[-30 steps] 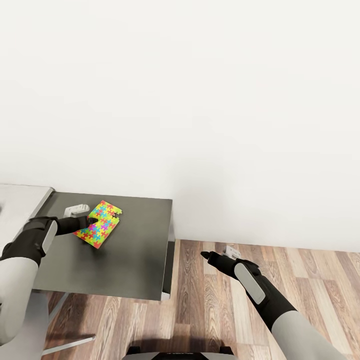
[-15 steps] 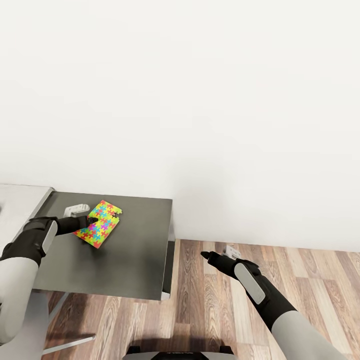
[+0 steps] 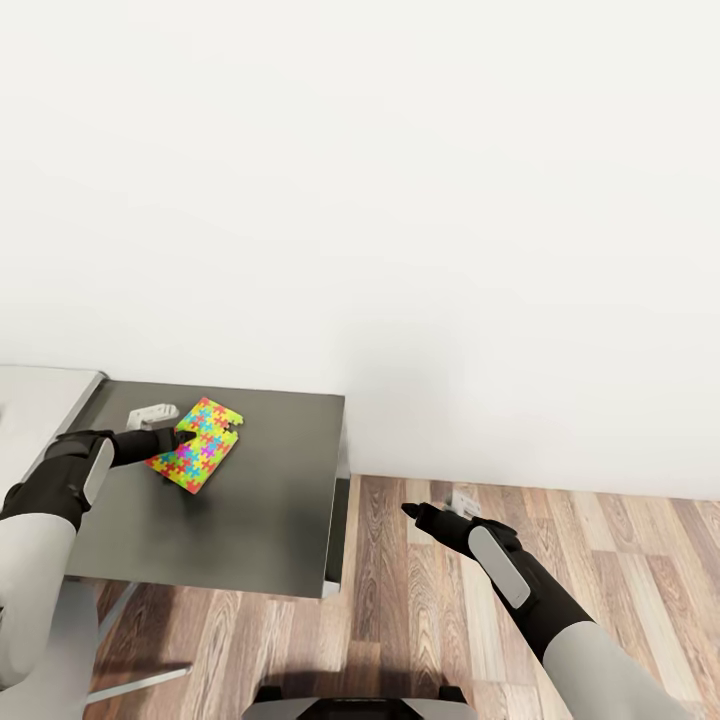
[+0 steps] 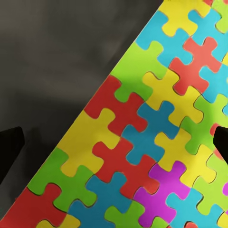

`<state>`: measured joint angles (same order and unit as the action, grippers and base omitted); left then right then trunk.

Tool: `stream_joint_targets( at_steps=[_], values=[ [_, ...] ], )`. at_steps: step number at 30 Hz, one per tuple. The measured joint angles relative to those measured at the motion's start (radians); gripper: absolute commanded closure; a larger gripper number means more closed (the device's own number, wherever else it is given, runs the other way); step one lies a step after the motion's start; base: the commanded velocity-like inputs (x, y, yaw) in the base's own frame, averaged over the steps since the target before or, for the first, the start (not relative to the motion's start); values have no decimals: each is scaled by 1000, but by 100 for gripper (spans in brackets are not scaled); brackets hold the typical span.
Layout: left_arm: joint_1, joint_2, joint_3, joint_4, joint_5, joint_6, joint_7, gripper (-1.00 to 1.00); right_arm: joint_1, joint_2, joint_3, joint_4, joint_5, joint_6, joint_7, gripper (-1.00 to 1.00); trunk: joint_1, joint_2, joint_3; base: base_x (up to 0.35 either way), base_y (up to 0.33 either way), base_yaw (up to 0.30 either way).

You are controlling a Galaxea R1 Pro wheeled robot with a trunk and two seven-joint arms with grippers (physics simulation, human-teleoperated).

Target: Put all the toys in the child's room - the three board games (two on the bed and one on the table), the two jigsaw puzzles on the table, and the tennis ball on the table - inside the toy box on the table in the child's room.

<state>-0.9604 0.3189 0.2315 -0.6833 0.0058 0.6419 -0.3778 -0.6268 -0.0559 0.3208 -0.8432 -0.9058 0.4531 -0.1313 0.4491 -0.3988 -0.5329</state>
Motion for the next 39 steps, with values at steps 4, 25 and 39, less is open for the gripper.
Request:
stream_joint_targets(
  at_steps=[4,25,39],
  values=[
    [0,0,0,-2,-1,1,-2,-100,0,0,0,0,0,0,0,-100,0,0,-1,0,0,0],
    [0,-5,-1,25,-2,0,-106,-100,0,0,0,0,0,0,0,-100,0,0,-1,0,0,0],
    [1,-13,-3,20,-7,0,-135,-100,0,0,0,0,0,-1,-1,-100,0,0,-1,0,0,0]
  ],
)
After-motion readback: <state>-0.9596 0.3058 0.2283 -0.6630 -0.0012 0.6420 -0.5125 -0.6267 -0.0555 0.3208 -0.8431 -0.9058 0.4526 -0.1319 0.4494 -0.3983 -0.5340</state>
